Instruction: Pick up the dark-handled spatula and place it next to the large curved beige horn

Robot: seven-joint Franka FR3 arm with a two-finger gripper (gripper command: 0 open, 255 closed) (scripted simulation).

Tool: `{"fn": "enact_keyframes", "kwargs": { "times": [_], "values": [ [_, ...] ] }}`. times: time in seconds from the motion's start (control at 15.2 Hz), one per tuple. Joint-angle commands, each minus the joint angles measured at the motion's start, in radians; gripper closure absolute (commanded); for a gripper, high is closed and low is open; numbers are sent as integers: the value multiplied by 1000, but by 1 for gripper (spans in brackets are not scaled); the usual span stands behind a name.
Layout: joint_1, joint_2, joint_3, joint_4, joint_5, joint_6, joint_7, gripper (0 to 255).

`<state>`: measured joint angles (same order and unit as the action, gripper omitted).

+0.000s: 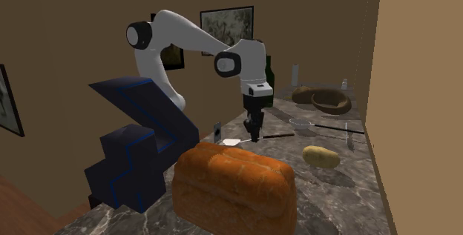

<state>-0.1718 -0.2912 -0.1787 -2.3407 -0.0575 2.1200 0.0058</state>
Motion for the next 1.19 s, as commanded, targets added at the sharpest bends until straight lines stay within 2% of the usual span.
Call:
{"fn": "enact_keyframes", "kwargs": {
  "times": [0.0, 1.12],
  "values": [
    [-1, -12, 0, 18, -1, -31, -1, 255],
    [2, -48, 11, 216, 1, -263, 1, 255]
  ]
}}
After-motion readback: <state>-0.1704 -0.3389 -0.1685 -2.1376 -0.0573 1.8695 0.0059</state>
